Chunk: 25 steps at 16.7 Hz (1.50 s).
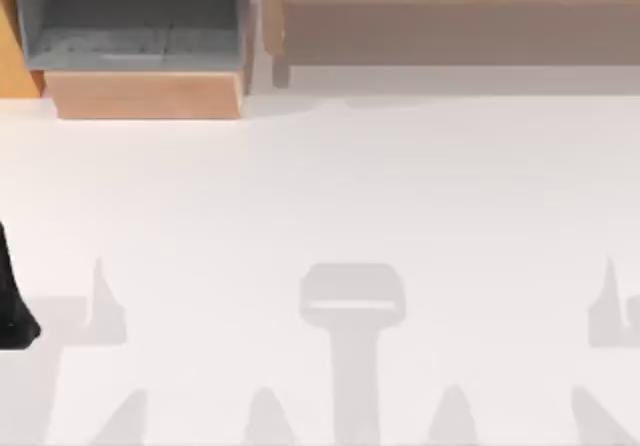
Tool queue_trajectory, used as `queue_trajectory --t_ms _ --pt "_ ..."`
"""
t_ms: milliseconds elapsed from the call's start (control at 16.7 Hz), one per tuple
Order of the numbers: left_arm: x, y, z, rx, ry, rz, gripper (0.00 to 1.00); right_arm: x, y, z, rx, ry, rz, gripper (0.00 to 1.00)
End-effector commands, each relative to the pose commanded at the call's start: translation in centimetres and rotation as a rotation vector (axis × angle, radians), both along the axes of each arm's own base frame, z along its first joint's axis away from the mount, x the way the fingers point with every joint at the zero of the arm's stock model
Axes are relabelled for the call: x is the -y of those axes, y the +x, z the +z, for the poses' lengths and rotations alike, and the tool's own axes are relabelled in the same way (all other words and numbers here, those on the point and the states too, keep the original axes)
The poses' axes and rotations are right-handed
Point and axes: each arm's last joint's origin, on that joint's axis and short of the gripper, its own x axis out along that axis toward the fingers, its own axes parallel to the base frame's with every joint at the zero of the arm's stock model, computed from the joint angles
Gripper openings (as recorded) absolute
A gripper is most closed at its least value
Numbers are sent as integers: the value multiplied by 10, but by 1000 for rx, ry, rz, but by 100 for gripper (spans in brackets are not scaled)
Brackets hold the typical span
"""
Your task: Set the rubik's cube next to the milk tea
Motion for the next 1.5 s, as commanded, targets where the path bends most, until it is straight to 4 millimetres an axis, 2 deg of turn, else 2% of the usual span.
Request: queue_trajectory --t_ms 120,240,420,540,720,840,1020,1200,1320,1500 --pt "0 0 0 0 0 0 100 0 0 0 0 0 0 100" --pt "0 0 0 0 0 0 100 0 0 9 22 0 -1 100" --pt "0 0 0 0 0 0 100 2 6 38 82 -3 -4 100" --pt "0 0 0 0 0 0 100 4 16 61 116 -6 -5 100" --pt "0 0 0 0 0 0 100 8 48 91 125 -11 -6 100" --pt "0 0 0 0 0 0 100 13 85 99 94 -12 -7 100" --pt "0 0 0 0 0 0 100 25 150 85 19 -7 -7 100" --pt "0 0 0 0 0 0 100 38 208 52 -33 1 -7 100" --pt "0 0 0 0 0 0 100 47 236 28 -52 5 -8 100" --pt "0 0 0 0 0 0 100 58 264 1 -44 6 -9 100"
